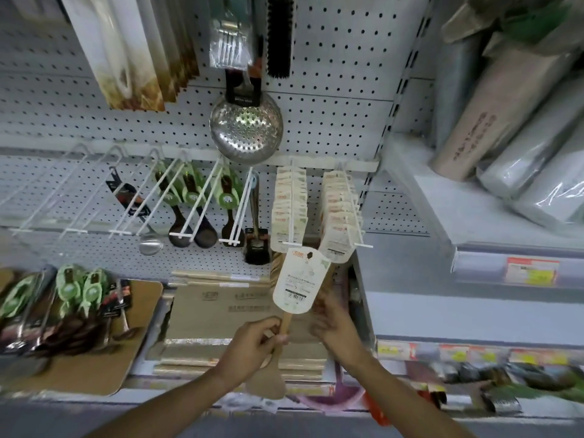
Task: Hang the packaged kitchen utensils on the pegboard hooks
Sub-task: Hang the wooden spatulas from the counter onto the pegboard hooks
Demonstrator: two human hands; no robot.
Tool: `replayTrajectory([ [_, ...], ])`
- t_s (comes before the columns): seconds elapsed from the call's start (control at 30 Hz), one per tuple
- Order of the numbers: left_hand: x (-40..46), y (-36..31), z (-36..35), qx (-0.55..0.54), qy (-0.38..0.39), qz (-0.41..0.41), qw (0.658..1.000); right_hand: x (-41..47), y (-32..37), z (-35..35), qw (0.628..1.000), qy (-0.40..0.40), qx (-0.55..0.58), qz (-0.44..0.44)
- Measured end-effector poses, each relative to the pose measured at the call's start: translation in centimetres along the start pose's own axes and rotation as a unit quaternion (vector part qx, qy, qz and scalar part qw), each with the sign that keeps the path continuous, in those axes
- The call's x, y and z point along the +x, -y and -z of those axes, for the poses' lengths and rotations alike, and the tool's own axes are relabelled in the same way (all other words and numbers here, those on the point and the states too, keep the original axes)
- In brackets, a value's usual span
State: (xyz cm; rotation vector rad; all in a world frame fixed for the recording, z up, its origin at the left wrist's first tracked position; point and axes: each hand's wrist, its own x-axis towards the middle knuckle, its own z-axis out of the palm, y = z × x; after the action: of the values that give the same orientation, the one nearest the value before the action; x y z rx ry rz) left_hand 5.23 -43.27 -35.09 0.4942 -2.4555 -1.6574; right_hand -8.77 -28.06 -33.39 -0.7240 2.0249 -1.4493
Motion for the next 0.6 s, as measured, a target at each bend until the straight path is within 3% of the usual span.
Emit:
replayTrajectory([
  [0.1,0.0,0.0,-0.6,0.014,-0.014,0.004,1.000,0.0,0.8,-1.0,0.997,0.058,0.052,0.027],
  [0.2,-0.1,0.2,-1.1,0.006,-0.023,0.018,1.000,0.7,1.1,-1.6,0.997,0.034,0.029,0.057],
  [0.6,-0.7,1.3,-1.5,-0.022,-0.045,0.070,0.996,2.8,2.8,-2.5,0.996,0.037,0.082,0.014],
])
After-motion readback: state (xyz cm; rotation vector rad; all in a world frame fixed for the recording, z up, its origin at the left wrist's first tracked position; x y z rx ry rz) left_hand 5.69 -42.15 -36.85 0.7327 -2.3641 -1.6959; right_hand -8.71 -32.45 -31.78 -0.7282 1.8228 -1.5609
